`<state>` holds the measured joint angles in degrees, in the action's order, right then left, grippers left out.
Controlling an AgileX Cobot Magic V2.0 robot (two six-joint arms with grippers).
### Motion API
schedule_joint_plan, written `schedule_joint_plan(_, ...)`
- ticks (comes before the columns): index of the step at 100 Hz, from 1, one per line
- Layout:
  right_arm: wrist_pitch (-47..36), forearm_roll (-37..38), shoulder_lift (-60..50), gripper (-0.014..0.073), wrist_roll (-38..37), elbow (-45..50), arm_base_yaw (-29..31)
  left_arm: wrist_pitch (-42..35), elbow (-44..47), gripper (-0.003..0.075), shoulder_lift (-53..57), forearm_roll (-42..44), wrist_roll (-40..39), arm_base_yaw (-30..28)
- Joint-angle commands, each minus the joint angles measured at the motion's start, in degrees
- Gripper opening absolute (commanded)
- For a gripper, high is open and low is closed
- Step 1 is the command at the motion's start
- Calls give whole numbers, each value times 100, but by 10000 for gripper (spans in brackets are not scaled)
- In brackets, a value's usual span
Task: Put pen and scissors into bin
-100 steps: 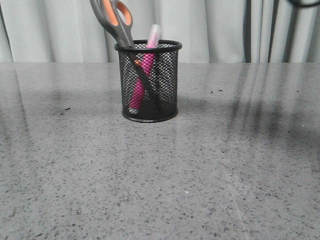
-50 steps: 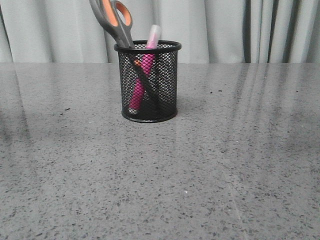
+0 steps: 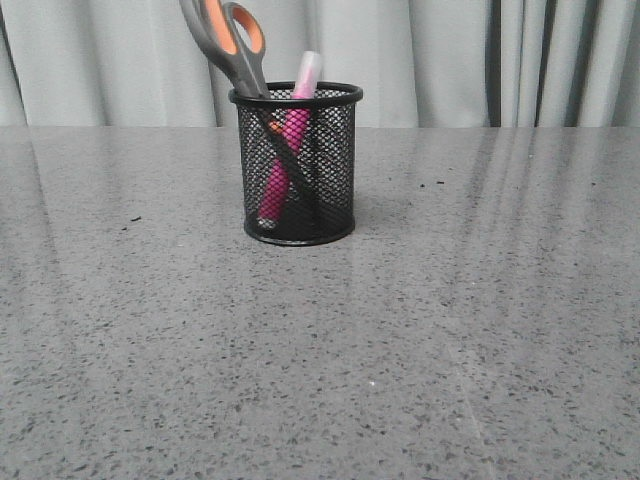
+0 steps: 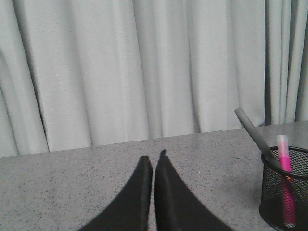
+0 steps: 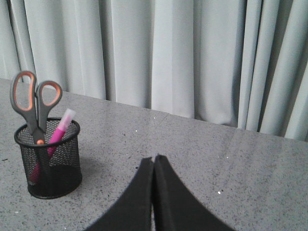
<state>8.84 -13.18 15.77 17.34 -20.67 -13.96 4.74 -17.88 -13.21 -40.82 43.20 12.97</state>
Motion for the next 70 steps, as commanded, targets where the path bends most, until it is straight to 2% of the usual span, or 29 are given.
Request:
schedule_joint_plan(1, -884, 26, -335, -65, 53, 310, 29, -442, 126, -20, 278, -209, 4, -12)
schedule_joint_plan(19, -1071, -23, -775, -65, 53, 874, 29, -544, 508, -20, 613, -527, 4, -12)
schedule_joint_plan(70, -1141, -41, -808, -65, 53, 891, 29, -734, 550, -20, 613, -654, 4, -12)
